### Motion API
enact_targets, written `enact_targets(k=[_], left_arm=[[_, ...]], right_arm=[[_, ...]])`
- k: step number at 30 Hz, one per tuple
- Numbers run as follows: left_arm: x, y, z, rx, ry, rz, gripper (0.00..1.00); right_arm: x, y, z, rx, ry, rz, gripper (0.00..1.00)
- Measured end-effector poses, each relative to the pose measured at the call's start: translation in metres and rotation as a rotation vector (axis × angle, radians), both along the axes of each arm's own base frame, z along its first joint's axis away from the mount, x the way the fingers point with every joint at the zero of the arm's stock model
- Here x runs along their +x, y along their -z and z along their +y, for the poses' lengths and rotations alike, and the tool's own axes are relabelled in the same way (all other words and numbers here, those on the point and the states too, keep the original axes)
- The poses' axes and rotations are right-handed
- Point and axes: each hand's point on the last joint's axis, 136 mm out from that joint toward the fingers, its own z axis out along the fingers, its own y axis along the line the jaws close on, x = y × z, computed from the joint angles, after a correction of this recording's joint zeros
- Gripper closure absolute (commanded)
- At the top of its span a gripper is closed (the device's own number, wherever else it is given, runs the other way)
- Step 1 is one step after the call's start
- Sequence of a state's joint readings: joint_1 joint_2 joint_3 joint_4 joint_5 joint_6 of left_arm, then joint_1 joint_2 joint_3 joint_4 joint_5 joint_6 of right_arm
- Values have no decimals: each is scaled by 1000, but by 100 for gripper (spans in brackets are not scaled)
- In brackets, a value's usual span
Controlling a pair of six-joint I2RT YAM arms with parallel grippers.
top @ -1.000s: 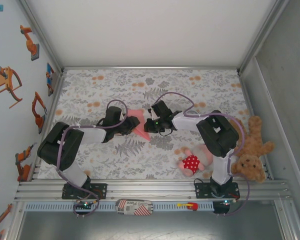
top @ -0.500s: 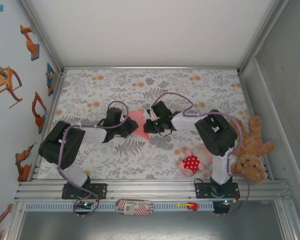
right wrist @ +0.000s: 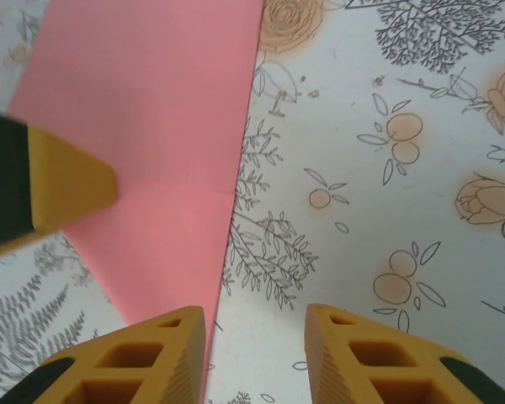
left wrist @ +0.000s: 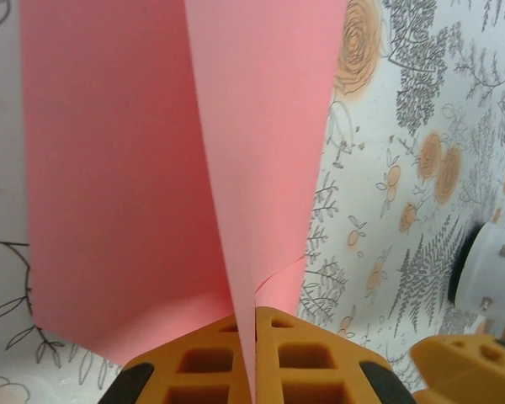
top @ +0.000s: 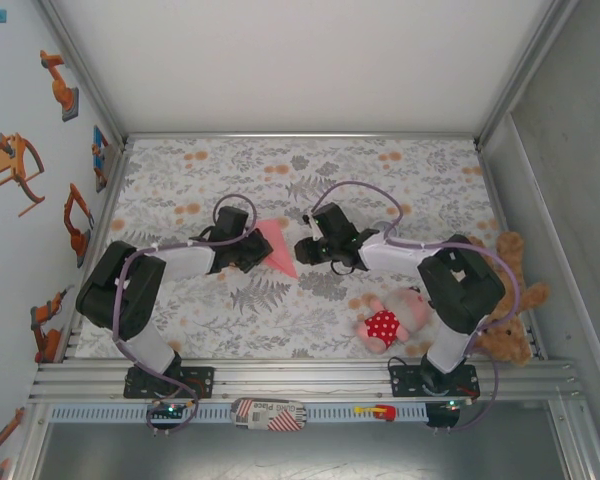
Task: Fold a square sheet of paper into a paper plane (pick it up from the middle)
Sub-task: Fourth fold the wing at the center of the table.
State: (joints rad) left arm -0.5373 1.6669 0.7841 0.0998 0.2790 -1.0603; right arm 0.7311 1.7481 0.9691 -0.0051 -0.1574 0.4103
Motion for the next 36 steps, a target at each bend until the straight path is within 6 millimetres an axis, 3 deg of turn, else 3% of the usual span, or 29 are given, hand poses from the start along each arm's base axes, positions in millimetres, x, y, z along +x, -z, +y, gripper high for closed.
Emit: enact_targets(k=[7,12,22,29,36], left_arm=[[1,-6,-1,34,-6,28,93],[2,-7,-2,47,-9,47,93],[-1,-1,-1,61,-17,83,93],[-1,-1,-1,58,-23,89,90],[0,-1,3,63,-33,97,88]], right_arm=[[-26,-2,31,-73,-178,-143,66],[-29,-1,44,-76,-250,-204,67],[-33,21,47,-91,-298,-235,68],[-34,29,44,-106,-305,-245,80],[-32,30,42,-119,-312,-264,84]])
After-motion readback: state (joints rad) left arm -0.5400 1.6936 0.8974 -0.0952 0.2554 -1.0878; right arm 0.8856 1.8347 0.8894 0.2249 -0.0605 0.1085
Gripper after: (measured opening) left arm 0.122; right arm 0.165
